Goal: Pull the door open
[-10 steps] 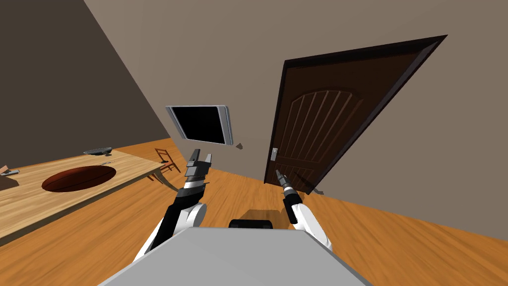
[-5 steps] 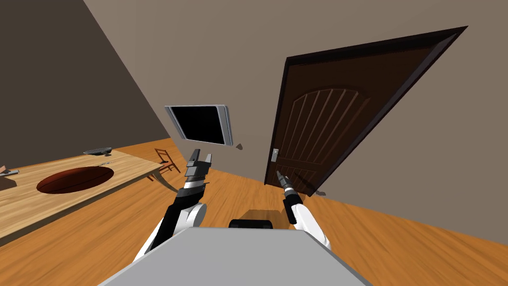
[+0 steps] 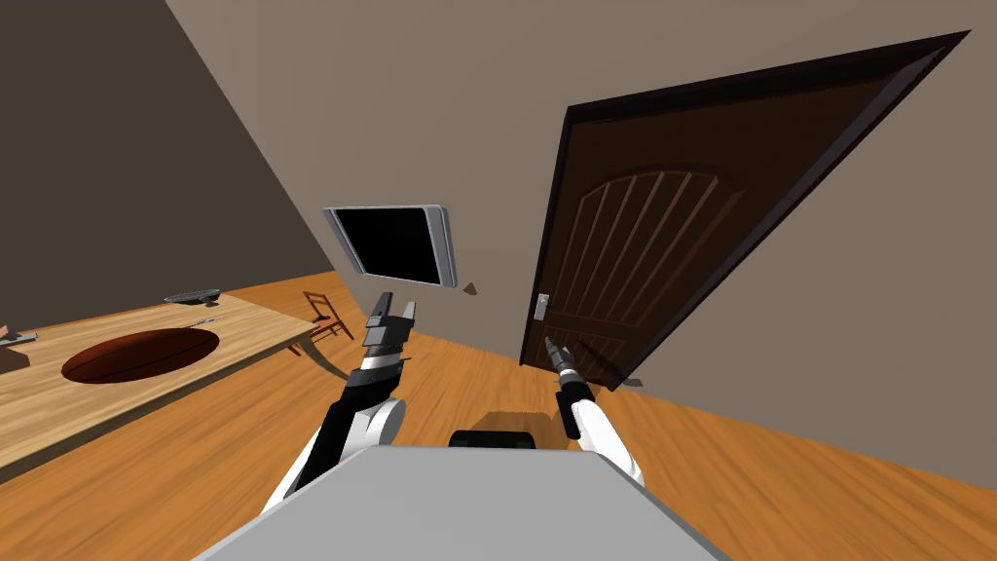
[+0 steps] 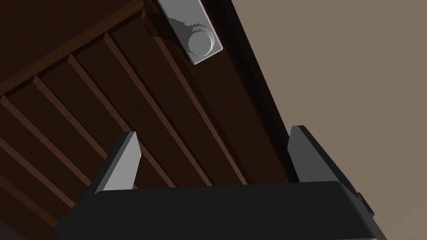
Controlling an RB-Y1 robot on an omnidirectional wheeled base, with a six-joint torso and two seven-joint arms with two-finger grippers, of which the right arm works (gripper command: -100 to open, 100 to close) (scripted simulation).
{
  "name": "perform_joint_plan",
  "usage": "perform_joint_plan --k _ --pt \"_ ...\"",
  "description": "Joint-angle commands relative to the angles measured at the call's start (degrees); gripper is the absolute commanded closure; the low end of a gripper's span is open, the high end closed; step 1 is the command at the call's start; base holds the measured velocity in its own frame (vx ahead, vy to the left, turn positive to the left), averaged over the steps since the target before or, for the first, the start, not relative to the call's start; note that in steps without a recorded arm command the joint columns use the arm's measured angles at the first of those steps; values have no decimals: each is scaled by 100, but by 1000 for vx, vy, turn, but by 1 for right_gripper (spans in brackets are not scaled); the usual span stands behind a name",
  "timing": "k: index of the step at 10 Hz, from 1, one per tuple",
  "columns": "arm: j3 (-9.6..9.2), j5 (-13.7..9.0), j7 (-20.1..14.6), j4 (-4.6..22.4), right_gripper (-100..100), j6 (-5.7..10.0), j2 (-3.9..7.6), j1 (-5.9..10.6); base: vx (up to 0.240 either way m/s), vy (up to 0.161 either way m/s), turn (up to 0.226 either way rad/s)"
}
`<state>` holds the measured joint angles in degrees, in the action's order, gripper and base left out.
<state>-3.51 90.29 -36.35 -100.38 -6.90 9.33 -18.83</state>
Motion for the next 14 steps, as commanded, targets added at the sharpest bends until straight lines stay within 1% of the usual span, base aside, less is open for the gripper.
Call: perform_joint_plan --k 1,2,3,4,5,6,10,12,13,14 --pt "-24 167 -173 32 -100 -50 32 8 24 -5 -1" --pt "-27 390 -259 113 -100 -146 48 32 35 -5 19" --pt "-31 535 -345 194 -100 -242 64 56 67 -2 35" --pt "-31 592 -345 194 -100 -242 64 56 65 -3 11" --pt "-34 748 -425 269 -100 -331 78 79 63 -15 21" --pt "-34 821 -425 269 -100 -331 78 79 44 -11 11" --pt "-47 1592 -736 562 -100 -678 133 166 81 -5 26" --pt "-53 1932 -870 689 -100 -828 156 204 97 -25 25" --pt "-53 1976 -870 689 -100 -828 156 204 61 -12 9" --pt "-56 2151 -938 752 -100 -903 168 223 52 -9 14"
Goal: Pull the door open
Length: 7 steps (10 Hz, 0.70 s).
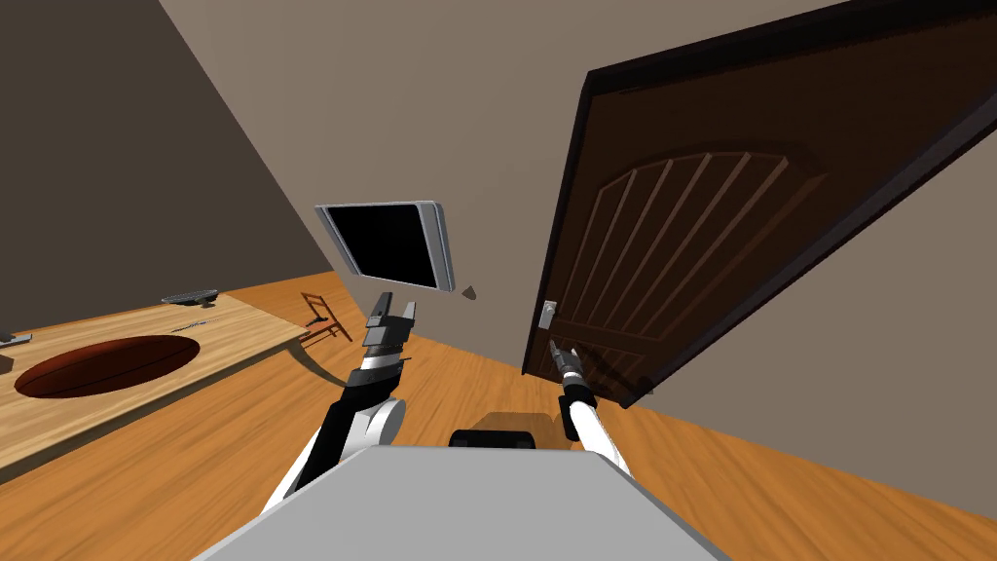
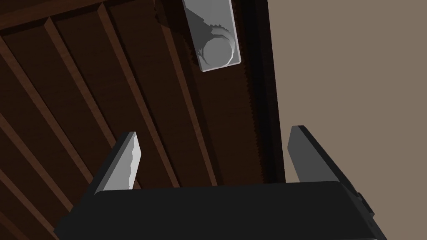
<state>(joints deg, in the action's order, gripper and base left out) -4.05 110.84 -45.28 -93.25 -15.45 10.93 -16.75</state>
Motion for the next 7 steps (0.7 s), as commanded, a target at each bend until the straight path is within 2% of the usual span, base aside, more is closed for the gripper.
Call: perform_joint_plan --k 1,7 --pt "-4 270 -112 102 -100 -122 19 34 73 -4 23" --pt "-17 1092 -429 400 -100 -476 72 123 91 -12 21"
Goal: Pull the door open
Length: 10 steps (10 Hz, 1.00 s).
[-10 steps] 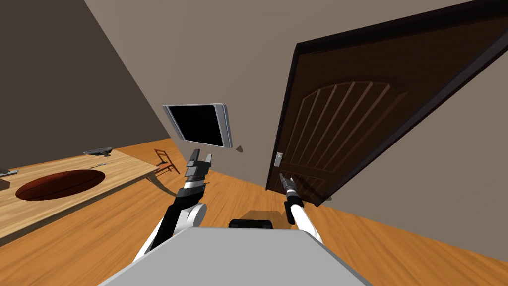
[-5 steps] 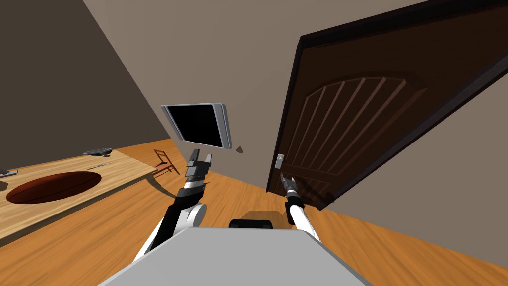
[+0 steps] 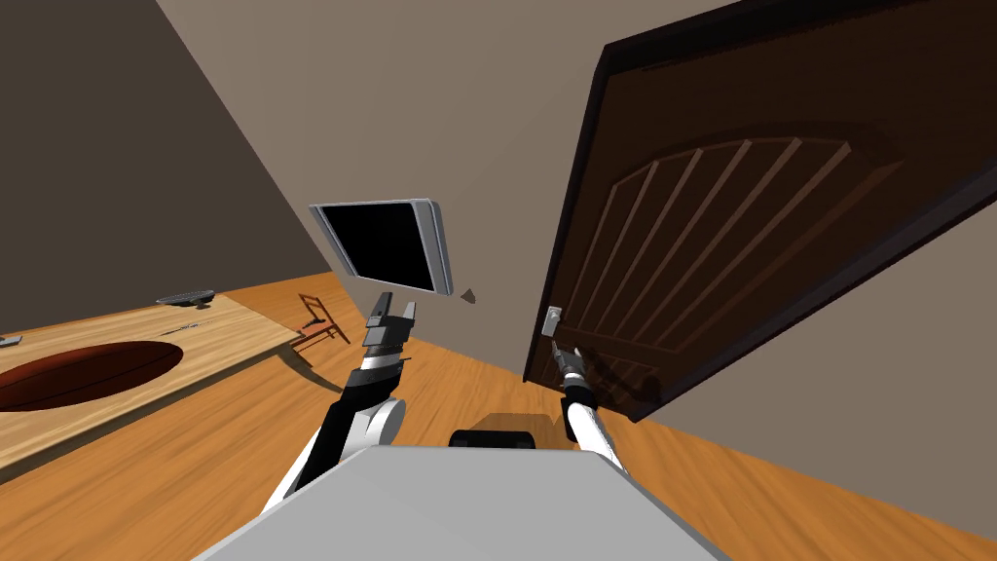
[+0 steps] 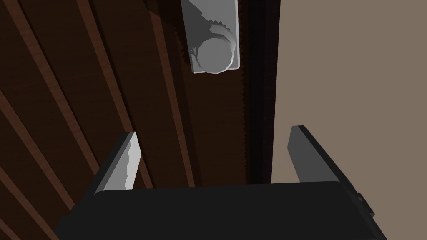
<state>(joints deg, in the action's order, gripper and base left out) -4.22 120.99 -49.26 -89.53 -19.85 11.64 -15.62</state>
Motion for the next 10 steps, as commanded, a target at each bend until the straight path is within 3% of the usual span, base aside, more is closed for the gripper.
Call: perform_joint_plan --k 1,5,6,7,8,10 --pt "-2 172 -68 63 -100 -78 7 20 72 -6 17" --pt "-9 603 -233 219 -100 -263 34 67 73 -16 15" --pt "-8 534 -203 194 -100 -229 30 59 31 -9 5" --pt "112 416 -296 328 -100 -271 199 107 133 -24 172" --pt "147 378 -320 365 -100 -280 247 121 193 15 200" --pt "298 215 -424 526 -100 -320 456 178 206 -4 139"
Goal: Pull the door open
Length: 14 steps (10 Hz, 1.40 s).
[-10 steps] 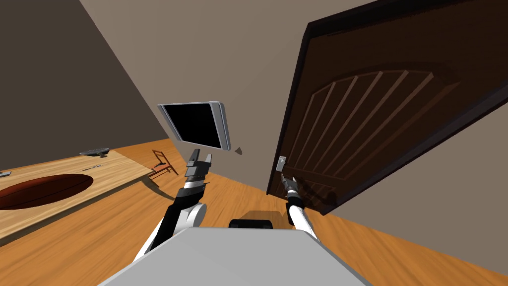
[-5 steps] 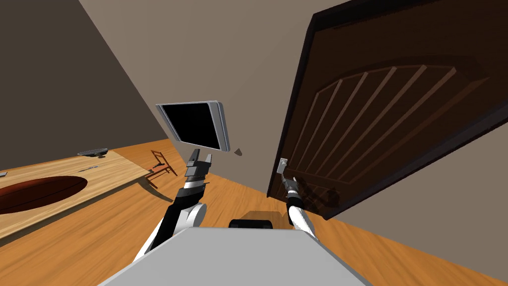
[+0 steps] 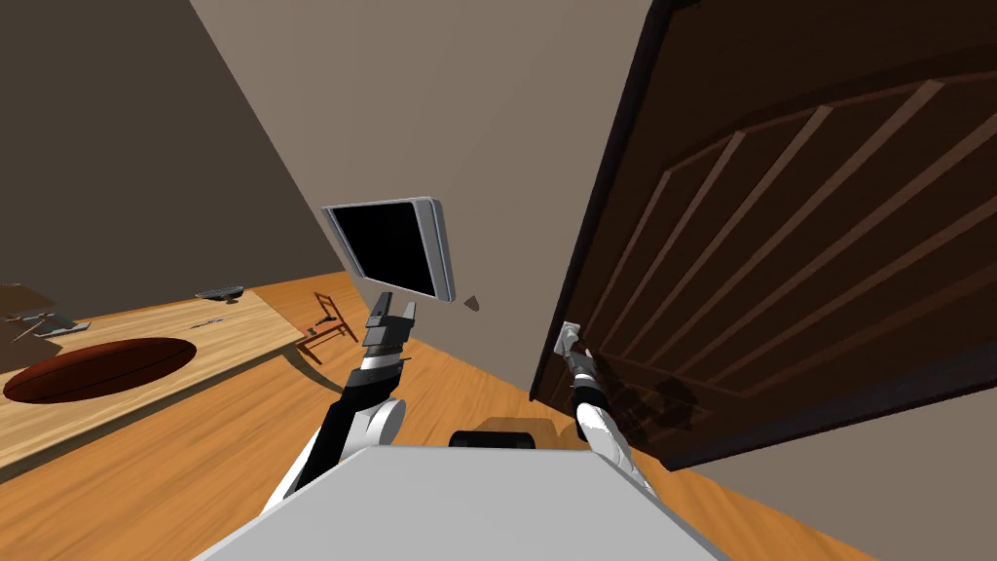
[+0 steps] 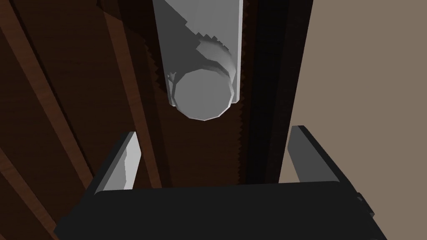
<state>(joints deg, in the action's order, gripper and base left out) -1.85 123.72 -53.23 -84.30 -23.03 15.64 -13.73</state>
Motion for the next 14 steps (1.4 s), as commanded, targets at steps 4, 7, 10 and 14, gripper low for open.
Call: perform_joint_plan --k 4,7,10,14 --pt "134 -143 -77 93 100 -44 163 12 129 -20 73" --pt "134 -143 -77 93 100 -44 163 12 -31 -3 3" --pt "151 -329 -124 156 100 33 166 29 -10 1 0" --pt "179 -953 -297 301 100 283 159 160 -49 -5 17"
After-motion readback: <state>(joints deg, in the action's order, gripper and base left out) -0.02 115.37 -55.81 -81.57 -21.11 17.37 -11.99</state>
